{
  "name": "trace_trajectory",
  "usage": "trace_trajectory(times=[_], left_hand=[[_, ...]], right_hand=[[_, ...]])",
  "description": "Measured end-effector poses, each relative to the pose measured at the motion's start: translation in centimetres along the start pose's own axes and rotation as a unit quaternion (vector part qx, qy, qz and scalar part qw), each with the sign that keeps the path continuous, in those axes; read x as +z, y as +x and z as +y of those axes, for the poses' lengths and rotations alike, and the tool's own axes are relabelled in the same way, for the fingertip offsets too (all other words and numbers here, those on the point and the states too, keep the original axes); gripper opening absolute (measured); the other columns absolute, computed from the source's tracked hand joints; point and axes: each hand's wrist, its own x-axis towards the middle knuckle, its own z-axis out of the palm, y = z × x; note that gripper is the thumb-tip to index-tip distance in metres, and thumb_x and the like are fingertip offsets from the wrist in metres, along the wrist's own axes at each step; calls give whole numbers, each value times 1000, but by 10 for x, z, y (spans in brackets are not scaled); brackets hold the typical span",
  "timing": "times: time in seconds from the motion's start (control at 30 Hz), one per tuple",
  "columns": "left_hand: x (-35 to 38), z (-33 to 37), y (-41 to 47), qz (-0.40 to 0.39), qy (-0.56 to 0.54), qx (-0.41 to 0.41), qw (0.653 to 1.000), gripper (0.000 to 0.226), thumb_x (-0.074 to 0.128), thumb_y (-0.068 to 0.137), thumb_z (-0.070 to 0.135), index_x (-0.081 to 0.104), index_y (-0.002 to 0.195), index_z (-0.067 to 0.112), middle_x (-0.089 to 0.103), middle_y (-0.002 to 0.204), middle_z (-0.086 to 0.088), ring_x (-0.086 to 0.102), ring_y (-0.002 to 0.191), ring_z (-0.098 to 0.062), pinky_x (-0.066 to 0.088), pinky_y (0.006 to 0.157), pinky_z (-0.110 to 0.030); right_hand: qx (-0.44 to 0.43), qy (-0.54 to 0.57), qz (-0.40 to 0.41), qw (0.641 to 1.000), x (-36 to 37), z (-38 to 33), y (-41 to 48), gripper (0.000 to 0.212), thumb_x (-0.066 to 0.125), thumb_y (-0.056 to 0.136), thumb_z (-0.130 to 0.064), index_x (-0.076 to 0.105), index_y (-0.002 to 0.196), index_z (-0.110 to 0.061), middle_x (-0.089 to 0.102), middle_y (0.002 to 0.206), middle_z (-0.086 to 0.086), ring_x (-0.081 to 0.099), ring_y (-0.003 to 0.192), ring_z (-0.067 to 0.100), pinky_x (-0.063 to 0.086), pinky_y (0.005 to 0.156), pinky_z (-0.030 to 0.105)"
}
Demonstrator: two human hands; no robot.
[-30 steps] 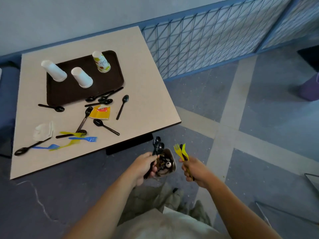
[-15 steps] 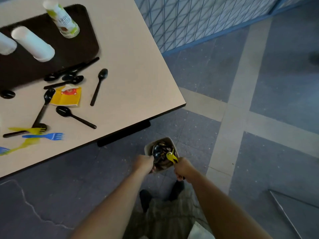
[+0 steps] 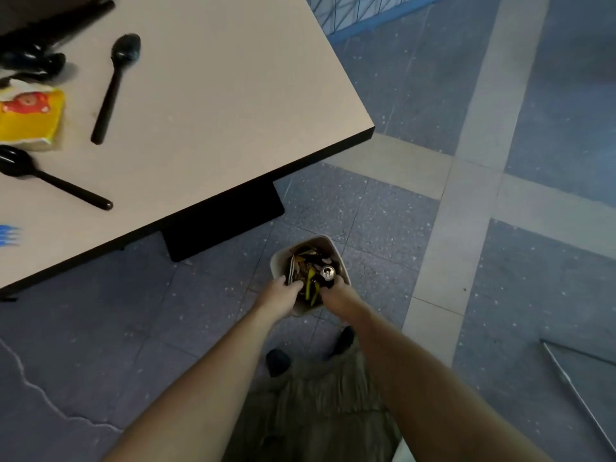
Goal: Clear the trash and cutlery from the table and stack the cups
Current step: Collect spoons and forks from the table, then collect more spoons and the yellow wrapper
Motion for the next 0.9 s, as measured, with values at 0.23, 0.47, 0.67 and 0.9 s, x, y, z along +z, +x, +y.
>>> trace_trajectory(times=[0.23,0.47,0.67,0.9], left_hand=[[-26,35,-107,31,-15,55,998,55,57,100,44,49,152,26,61,140,-2,64,121,-25,52,106,-47],[-65,74,-222,62,-50,109,991,52,60,103,40,49,152,27,58,146,-1,60,129,-21,47,111,-45],[-101,92,-301,122,-84,162,976,47,56,105,39,50,151,31,57,146,4,56,132,-16,41,106,-32],[-150,100,-350,191,-178,208,943,46,59,102,38,51,148,37,63,136,4,63,120,-15,52,106,-45]], right_hand=[[-67,28,43,996,-19,-9,-72,58,43,101,-21,31,157,-27,59,136,17,63,105,33,49,79,33],[-149,58,58,985,-49,-45,-179,52,42,106,-29,32,157,-23,56,142,13,61,112,28,50,90,35],[-221,101,55,969,-69,-78,-261,45,44,104,-31,42,148,-26,61,132,7,58,102,18,47,94,35],[-331,126,61,933,-84,-138,-325,38,45,104,-30,50,142,-27,67,108,-4,65,88,18,53,83,40]])
